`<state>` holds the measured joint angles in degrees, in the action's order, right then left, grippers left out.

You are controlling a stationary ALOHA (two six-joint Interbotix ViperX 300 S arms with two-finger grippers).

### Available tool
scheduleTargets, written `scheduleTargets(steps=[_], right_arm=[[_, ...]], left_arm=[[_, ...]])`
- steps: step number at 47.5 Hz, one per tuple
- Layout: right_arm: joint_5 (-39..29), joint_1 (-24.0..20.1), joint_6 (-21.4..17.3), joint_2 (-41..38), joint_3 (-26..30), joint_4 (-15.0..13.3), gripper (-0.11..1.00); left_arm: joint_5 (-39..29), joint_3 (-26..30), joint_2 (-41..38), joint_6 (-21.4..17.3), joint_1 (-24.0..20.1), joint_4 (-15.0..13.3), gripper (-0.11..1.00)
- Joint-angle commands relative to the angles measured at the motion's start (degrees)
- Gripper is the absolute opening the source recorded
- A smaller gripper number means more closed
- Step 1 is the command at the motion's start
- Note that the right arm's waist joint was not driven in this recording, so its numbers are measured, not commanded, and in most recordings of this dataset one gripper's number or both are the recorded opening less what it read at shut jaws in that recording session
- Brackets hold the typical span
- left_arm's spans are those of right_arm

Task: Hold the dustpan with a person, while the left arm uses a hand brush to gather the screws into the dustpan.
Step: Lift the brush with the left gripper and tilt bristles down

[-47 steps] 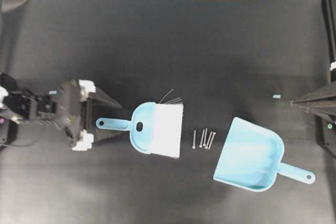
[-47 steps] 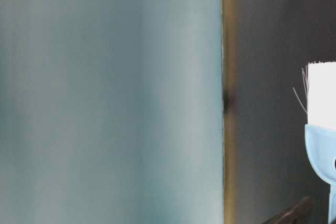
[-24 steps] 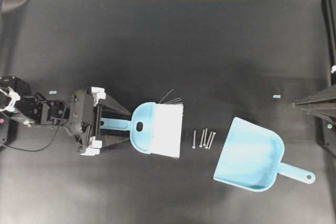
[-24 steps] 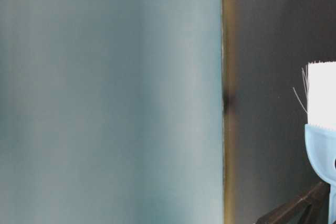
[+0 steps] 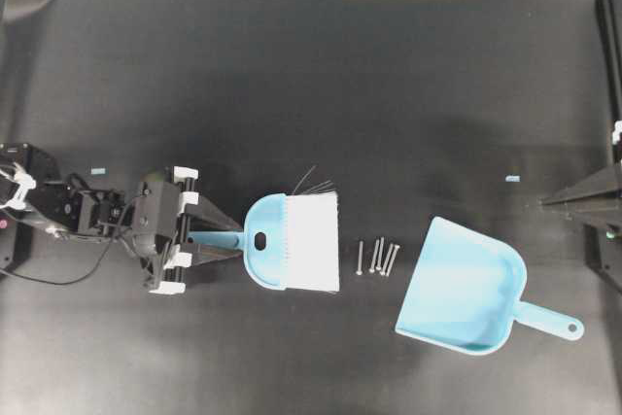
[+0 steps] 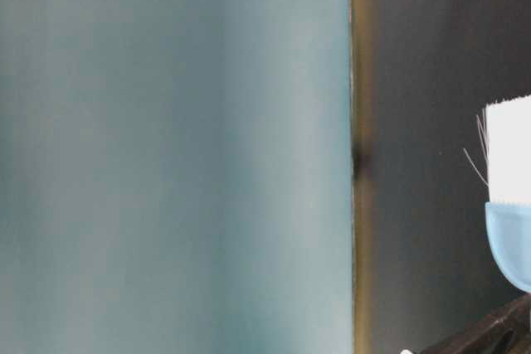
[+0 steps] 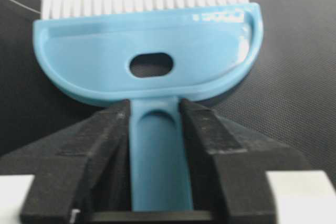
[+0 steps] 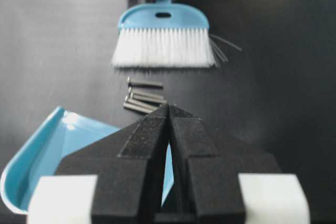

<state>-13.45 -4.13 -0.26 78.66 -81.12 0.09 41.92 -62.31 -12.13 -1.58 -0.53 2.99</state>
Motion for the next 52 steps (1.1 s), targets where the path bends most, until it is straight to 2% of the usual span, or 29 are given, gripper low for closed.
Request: scheduleTargets(steps=[1,6,14,18,24,35,42,52], right_arm=[[1.49,0.0,0.35,-0.09,-0.44,-0.09,0.0],[1.85,0.0,0.35,0.0,-0.79,-0.09,0.0],[1.76,0.0,0.35,0.0,-0.79,-0.09,0.0],[1.76,0.0,0.35,0.0,-0.79,-0.09,0.0],[1.76,0.0,0.35,0.09,-0.79,-0.09,0.0],[2.11,0.0,-0.79,1.49,-0.35,-0.18,0.0],[0.09,0.0,-1.49,4.75,-0.79,0.26,0.0],[0.0,0.0,-1.49,6.68,-1.23,0.26,0.0]], left_arm=[[-3.96,0.97,2.64,-0.18,-1.41,-0.18,0.31],[-10.72,2.81,6.42,-0.35,-1.76,-0.18,0.3],[-30.76,8.35,14.41,-1.41,-1.76,-0.26,0.31],[-40.78,11.87,18.02,-3.87,-1.76,-0.18,0.3],[-51.33,16.7,22.32,-7.82,-1.76,-0.18,0.31],[-64.78,23.91,24.17,-13.27,-3.25,-0.18,0.3],[-74.88,28.21,21.53,-13.8,-3.52,-0.18,0.31],[-77.17,30.85,20.48,-15.03,-4.04,-0.18,0.3]])
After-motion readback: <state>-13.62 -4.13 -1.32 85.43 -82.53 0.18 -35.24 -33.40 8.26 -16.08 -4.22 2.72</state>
